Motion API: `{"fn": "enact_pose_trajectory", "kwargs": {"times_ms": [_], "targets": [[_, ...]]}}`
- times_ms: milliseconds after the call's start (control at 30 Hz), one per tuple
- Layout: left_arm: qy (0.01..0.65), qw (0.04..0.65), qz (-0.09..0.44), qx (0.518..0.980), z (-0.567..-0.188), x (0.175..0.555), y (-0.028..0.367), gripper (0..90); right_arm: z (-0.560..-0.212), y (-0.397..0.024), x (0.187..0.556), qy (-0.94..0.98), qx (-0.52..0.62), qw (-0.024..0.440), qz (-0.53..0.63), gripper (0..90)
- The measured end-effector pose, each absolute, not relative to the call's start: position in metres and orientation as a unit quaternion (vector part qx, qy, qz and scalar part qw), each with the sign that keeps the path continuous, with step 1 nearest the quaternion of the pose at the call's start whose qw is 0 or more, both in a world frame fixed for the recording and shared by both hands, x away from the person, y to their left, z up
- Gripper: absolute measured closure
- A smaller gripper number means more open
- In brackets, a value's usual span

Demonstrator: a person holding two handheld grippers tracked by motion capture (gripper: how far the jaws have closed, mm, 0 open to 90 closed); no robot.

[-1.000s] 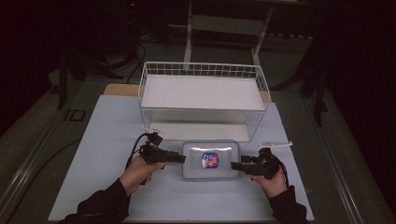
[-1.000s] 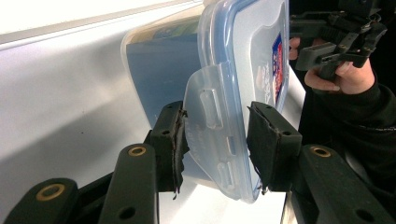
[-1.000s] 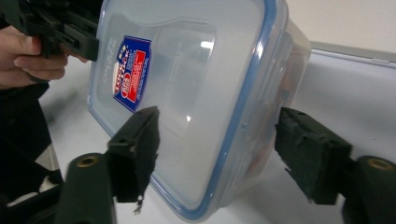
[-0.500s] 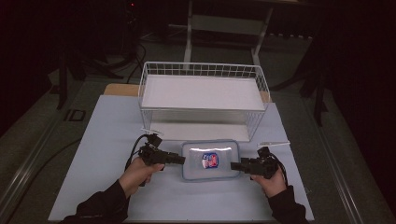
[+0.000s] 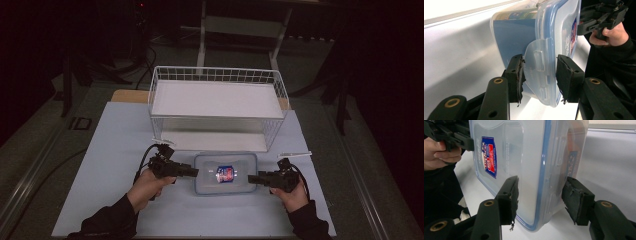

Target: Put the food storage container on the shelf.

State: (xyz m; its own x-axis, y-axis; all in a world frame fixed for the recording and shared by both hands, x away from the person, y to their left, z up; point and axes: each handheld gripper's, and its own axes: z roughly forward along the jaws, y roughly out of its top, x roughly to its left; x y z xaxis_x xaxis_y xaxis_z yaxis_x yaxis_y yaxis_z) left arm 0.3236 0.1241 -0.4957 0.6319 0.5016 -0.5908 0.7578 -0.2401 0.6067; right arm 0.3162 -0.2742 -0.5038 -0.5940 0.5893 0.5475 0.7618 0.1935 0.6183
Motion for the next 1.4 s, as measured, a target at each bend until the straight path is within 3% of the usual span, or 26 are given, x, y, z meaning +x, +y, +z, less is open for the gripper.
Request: {"fn": "enact_pose_trajectory", "kwargs": {"times_ms": [700, 1400], "targets": [[0.406, 0.485, -0.069, 0.771, -0.46, 0.329, 0.137, 58.2, -0.478, -0.258, 0.337, -0.766, -0.424, 0.076, -0.477, 47.7], [0.438, 0.506, -0.035, 0.742, -0.482, 0.375, 0.121, 55.8, -0.483, -0.26, 0.388, -0.74, -0.457, 0.041, -0.492, 47.5]]}}
